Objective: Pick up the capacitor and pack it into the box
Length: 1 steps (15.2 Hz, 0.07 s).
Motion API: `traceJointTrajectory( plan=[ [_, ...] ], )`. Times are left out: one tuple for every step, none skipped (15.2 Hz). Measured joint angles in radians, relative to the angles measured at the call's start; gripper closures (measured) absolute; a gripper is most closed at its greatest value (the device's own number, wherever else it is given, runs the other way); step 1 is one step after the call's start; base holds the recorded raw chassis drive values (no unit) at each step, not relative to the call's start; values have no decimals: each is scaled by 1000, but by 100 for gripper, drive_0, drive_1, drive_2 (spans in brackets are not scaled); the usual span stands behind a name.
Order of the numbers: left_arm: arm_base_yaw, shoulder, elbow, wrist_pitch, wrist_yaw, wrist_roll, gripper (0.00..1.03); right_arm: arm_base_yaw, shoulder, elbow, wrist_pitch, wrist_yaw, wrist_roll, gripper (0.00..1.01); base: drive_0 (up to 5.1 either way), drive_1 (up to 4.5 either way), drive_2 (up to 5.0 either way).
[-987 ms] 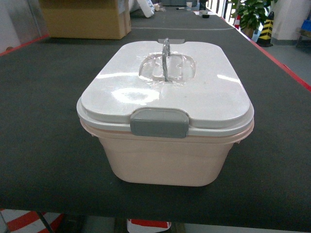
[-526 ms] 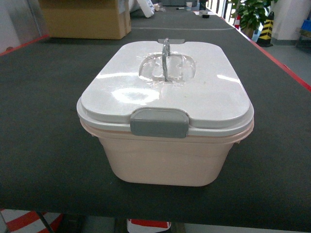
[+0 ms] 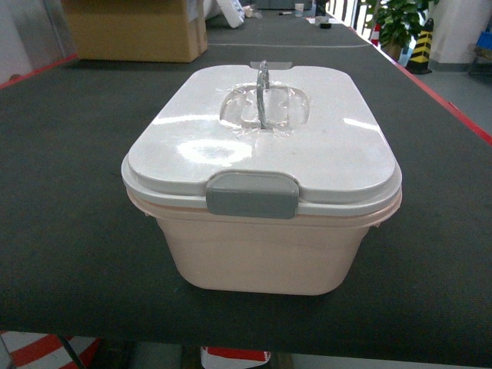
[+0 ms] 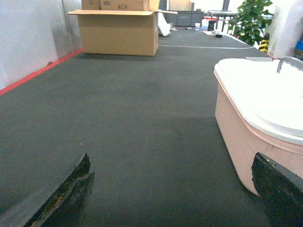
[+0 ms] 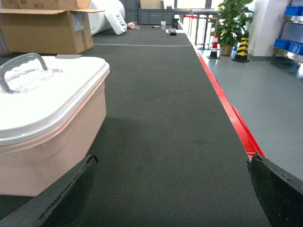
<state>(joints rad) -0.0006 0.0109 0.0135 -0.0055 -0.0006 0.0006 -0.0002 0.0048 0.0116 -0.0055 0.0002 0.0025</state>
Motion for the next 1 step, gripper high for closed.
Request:
traceJointTrajectory(
  plan=[
    [0,0,0,0,0,0,5,0,0,0,0,0,0,3,0,0,0]
  ],
)
